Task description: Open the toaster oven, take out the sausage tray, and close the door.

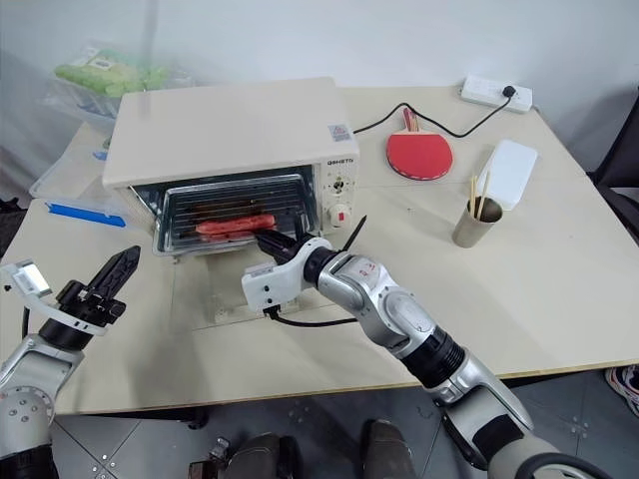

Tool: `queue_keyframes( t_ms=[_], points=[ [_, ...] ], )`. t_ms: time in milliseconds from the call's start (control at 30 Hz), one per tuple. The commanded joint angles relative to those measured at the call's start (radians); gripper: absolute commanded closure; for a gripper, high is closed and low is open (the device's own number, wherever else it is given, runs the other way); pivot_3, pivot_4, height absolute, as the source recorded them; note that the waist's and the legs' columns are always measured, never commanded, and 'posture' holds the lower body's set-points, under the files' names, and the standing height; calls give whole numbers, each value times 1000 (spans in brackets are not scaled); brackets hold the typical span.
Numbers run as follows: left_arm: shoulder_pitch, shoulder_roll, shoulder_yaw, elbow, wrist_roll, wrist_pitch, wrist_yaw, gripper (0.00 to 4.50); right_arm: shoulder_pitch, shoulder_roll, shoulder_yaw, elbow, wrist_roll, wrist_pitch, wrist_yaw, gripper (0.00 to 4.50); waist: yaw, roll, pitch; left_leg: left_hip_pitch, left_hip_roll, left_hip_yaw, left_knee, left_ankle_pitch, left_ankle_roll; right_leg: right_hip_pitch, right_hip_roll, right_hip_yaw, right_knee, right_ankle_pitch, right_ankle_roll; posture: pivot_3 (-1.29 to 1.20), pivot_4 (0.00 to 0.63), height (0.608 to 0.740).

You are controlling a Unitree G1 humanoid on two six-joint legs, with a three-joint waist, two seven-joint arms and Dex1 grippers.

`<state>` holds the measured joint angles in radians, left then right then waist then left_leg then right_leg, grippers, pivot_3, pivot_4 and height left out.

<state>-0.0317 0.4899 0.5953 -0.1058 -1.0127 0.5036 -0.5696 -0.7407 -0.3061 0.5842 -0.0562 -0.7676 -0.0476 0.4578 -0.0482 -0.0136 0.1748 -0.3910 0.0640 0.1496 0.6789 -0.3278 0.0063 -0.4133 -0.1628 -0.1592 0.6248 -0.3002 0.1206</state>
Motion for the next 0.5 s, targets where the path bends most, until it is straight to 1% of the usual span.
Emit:
queue_keyframes(
  t_ms=[33, 200, 333, 500],
  points=[
    [-12, 17, 9, -5, 3, -3, -17, 4500, -27, 5, -56, -78, 7, -13, -6, 4463, 2, 0, 0, 0, 0, 0, 0, 0, 0, 0, 0, 0, 0, 0, 0, 0, 150, 740],
    [-28, 24, -16, 9, 5, 16, -40, 4500, -24, 10, -67, -98, 14, -7, 10, 4463, 3, 0, 0, 0, 0, 0, 0, 0, 0, 0, 0, 0, 0, 0, 0, 0, 150, 740],
    [-107, 22, -43, 55, 23, 2, -58, 4500, -20, 11, -63, -88, 10, -16, 8, 4463, 9, 0, 0, 0, 0, 0, 1, 0, 0, 0, 0, 0, 0, 0, 0, 0, 150, 740],
    [-186, 30, -36, 97, 30, -8, -76, 4500, -23, 9, -60, -74, 10, -26, 4, 4463, 8, 0, 0, 0, 0, 1, 1, 0, 0, 0, 0, 0, 0, 0, 0, 0, 150, 740]
  ],
)
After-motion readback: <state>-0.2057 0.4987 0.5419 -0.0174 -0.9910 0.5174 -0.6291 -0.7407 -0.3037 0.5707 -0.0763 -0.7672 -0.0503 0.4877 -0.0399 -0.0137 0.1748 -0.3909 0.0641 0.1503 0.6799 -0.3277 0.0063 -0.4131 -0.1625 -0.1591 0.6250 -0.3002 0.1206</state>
